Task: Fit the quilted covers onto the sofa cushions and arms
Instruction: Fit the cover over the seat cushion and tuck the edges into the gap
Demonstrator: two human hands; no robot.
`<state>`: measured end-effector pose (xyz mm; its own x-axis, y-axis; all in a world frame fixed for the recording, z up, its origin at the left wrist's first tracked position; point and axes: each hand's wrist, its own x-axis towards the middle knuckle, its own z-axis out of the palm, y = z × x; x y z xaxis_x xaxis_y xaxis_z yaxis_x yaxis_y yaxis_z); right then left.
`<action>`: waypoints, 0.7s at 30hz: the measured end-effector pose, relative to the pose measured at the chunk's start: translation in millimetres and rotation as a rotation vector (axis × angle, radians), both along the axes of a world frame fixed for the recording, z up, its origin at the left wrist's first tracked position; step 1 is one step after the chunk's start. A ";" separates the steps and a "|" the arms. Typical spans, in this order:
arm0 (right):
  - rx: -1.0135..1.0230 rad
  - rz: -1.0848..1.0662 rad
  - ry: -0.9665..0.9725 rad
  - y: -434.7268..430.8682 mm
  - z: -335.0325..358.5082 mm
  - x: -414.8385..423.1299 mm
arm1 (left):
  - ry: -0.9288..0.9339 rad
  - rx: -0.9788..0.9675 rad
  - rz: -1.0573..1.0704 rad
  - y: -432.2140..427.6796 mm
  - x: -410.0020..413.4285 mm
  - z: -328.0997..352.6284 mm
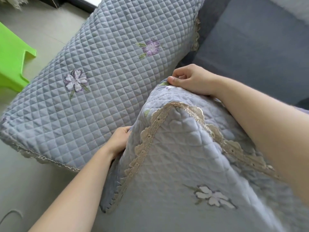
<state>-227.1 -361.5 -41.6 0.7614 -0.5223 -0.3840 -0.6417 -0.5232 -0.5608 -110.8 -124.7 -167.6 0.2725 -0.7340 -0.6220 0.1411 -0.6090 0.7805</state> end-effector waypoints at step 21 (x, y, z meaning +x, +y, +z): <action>-0.282 -0.205 0.046 -4.8 35.7 -161.3 | -0.115 -0.093 -0.585 -164.8 16.5 108.7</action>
<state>-388.5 -366.4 -5.9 0.6148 -0.7531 -0.2342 -0.7709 -0.5111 -0.3801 -94.3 -289.5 -58.9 -0.1313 -0.8324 -0.5384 -0.2852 -0.4884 0.8247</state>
